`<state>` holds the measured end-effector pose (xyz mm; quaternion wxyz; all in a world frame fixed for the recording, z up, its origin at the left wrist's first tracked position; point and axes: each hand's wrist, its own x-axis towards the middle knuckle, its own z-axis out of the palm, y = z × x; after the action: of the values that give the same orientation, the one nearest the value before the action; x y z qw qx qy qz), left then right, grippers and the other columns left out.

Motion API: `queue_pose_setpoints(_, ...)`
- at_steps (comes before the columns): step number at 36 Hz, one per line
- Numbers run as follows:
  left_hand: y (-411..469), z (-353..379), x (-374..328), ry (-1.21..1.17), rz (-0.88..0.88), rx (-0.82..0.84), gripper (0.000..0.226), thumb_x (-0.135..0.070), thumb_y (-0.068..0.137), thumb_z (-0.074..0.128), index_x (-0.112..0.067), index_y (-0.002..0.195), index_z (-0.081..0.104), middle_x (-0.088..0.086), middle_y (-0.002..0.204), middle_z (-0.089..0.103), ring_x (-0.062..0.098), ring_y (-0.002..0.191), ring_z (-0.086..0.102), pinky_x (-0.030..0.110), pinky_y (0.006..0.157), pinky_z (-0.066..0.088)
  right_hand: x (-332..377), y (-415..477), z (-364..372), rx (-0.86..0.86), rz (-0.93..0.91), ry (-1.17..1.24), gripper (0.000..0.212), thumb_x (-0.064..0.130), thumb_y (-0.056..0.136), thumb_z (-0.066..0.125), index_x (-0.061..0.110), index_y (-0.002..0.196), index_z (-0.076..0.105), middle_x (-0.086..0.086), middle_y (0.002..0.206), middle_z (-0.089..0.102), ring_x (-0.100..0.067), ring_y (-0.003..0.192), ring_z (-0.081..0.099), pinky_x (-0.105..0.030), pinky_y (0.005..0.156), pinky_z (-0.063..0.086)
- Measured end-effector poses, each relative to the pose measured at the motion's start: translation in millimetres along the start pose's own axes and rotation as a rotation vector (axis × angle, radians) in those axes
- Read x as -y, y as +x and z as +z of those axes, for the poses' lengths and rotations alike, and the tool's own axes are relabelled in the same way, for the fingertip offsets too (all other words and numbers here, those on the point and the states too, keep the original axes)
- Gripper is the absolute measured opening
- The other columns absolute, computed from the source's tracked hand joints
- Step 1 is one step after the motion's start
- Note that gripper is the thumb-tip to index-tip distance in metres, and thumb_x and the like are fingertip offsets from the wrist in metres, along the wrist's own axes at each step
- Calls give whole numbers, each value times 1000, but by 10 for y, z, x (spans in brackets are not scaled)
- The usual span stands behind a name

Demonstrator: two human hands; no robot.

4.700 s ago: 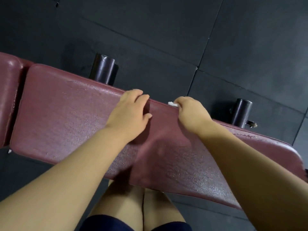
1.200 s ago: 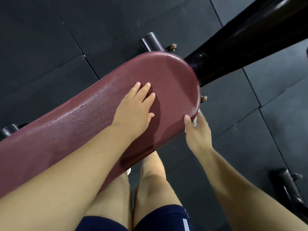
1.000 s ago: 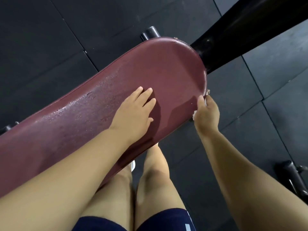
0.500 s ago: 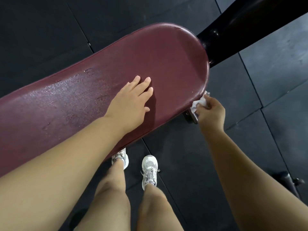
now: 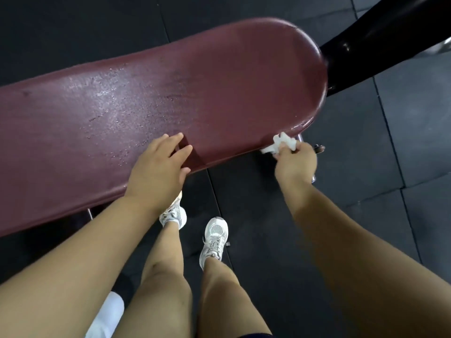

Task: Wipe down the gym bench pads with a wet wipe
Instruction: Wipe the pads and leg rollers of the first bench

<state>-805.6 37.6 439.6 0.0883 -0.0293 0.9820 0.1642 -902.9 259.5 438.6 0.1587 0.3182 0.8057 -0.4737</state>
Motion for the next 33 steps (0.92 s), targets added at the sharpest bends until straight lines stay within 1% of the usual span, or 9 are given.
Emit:
queue_pose_setpoints(5,-283,33,165,-79,-84,-32,48,1,73,76,-3,119,64,19,134,53,45,122,48,53,99,40,139,74,63,-54,35,-65,27,11,93,50,-10,107,59,-27,106,63,-40,99,60,-42,81,50)
queue_pose_setpoints(10,-368,105,242,-92,-33,-23,56,1,73,75,-3,126,58,16,142,45,39,130,42,47,106,34,28,-337,555,62,157,185,30,11,98,48,-7,121,55,-14,111,63,-24,102,62,-34,92,48)
queue_pose_setpoints(13,-370,106,303,-102,-24,-25,52,1,76,73,-3,125,59,15,141,46,38,130,42,47,105,35,-120,-681,867,175,192,212,28,16,97,51,-8,108,62,-11,97,67,-16,83,63,-21,75,52)
queue_pose_setpoints(16,-410,79,398,-100,-7,-47,46,4,72,75,2,117,63,18,132,55,42,120,51,53,98,43,-197,-874,1033,249,176,166,31,21,98,50,-6,99,64,-9,90,69,-9,69,61,-4,51,44)
queue_pose_setpoints(19,-517,42,558,-76,-6,-80,47,4,71,76,3,116,63,19,127,58,42,116,54,51,96,43,-212,-825,975,229,110,118,32,23,97,52,8,72,66,3,64,64,-5,59,60,-9,46,41)
queue_pose_setpoints(23,-738,-20,817,-58,-81,-113,50,4,66,80,4,114,64,21,125,58,44,112,54,51,94,45,-194,-654,740,124,30,17,45,26,93,58,14,50,64,6,53,63,-14,65,59,-25,61,43)
queue_pose_setpoints(28,-1019,-109,1091,-93,-180,-88,50,1,67,81,-3,114,67,18,128,57,44,114,52,56,83,50,-122,-616,802,58,101,84,24,27,93,58,14,74,63,-1,71,62,-19,72,62,-29,72,51)
queue_pose_setpoints(30,-1068,-121,1181,-103,-181,-80,48,2,68,80,-4,114,67,16,129,57,42,116,53,55,84,51,-115,-759,970,33,106,93,17,21,94,56,4,94,61,-6,84,62,-21,75,60,-40,85,55)
queue_pose_setpoints(33,-1071,-126,1229,-105,-170,-51,45,0,71,79,-5,114,67,12,130,58,38,119,54,50,84,50,-136,-1062,1279,25,130,65,26,10,93,48,-6,114,54,-22,106,60,-36,92,60,-44,86,50)
